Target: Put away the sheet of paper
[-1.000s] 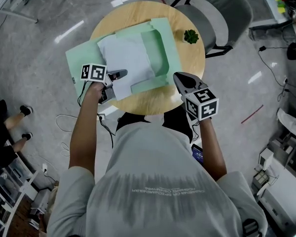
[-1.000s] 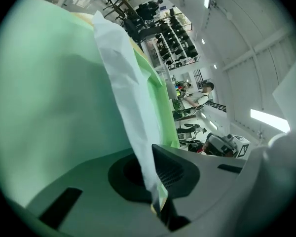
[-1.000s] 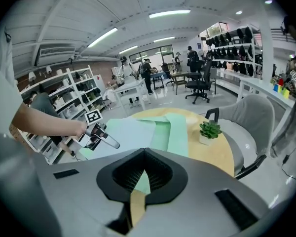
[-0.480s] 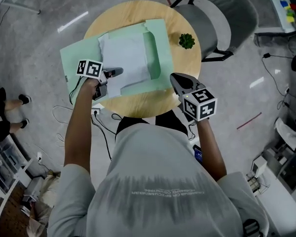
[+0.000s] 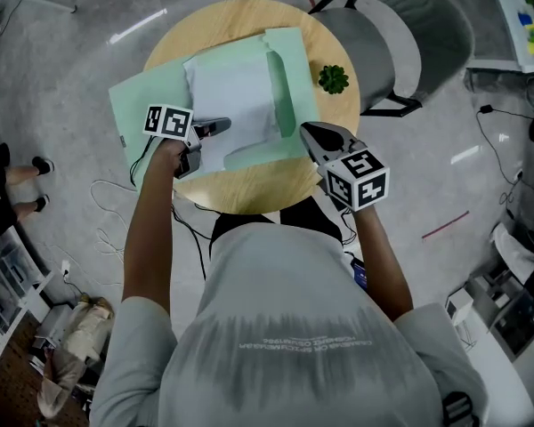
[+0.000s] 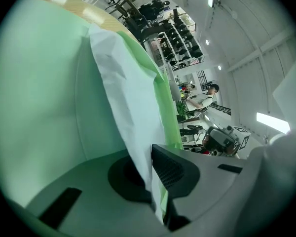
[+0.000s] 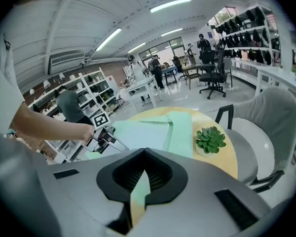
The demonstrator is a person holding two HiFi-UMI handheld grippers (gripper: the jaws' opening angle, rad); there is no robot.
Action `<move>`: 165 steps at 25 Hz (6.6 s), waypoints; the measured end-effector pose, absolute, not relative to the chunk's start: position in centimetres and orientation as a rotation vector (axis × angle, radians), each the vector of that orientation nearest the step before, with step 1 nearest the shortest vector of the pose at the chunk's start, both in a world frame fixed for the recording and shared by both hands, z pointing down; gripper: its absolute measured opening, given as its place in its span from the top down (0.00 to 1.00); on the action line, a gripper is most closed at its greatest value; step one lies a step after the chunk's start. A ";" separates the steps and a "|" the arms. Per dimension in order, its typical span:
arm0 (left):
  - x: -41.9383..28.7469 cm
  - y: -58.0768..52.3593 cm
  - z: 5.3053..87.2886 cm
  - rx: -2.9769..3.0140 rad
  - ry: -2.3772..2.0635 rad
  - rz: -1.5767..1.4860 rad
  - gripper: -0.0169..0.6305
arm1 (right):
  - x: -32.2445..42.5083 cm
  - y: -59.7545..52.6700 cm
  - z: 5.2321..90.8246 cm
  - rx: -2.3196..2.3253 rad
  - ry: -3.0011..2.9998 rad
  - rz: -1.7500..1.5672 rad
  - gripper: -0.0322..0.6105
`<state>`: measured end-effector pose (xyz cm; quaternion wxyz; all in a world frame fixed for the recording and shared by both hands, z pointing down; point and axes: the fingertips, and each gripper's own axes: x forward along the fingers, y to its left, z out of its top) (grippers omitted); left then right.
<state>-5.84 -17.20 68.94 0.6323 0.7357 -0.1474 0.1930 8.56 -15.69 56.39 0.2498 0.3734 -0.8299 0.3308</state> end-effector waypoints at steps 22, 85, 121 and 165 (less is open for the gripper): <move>-5.7 -17.3 68.6 1.675 -0.378 0.419 0.94 | 14.6 -18.2 65.3 1.144 -2.056 0.942 0.59; -4.9 -14.6 66.7 1.961 -0.252 0.953 0.49 | 12.2 -16.8 66.7 1.096 -2.070 1.057 0.59; -4.5 -18.7 68.0 1.746 -0.527 0.439 0.94 | 12.0 -17.0 66.7 1.109 -2.060 1.064 0.59; -23.3 -16.8 43.8 2.552 -1.332 0.425 0.94 | 14.5 -17.8 41.9 1.562 -2.311 0.379 0.91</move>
